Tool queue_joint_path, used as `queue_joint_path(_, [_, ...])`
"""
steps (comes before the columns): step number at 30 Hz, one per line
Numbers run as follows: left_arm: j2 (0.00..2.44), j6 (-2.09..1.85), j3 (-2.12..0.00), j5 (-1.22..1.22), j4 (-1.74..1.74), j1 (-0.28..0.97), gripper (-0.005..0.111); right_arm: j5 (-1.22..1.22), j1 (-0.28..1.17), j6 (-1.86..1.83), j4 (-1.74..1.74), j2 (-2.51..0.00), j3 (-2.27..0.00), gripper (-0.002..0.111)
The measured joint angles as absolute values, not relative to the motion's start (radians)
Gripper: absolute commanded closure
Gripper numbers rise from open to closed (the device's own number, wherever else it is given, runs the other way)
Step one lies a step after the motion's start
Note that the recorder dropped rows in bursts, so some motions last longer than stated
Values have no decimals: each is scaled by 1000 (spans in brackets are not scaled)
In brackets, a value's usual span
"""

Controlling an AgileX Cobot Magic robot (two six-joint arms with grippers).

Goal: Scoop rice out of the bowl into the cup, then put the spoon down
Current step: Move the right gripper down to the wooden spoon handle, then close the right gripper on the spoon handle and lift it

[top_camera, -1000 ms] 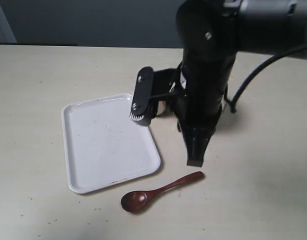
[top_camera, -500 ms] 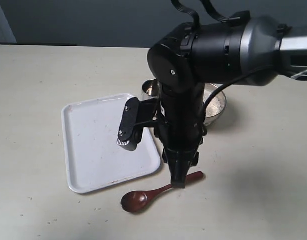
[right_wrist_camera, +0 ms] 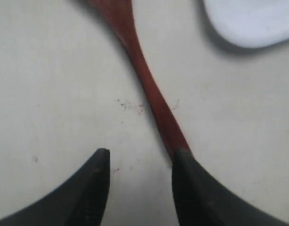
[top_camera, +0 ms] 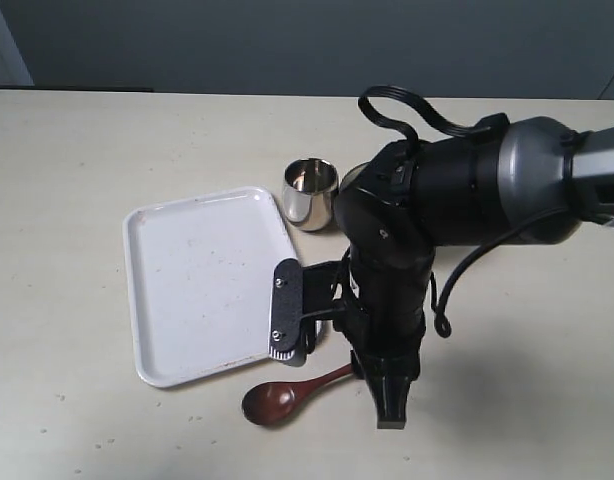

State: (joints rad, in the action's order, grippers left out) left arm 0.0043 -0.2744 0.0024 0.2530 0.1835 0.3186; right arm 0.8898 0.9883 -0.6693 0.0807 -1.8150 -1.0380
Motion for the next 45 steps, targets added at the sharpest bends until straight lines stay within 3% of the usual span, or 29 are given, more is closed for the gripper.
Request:
queue_joint_path(24, [4, -274, 2, 253, 184, 319, 106, 773, 988, -701, 82, -1910, -1038, 67])
queue_joint_path(26, [4, -274, 2, 253, 184, 319, 106, 768, 988, -701, 82, -1929, -1038, 73])
queue_joint_path(31, [4, -274, 2, 253, 184, 319, 106, 787, 990, -702, 69, -1931, -1040, 108])
queue_joint_path(45, [4, -274, 2, 253, 184, 319, 106, 933, 990, -702, 73, -1867, -1034, 109])
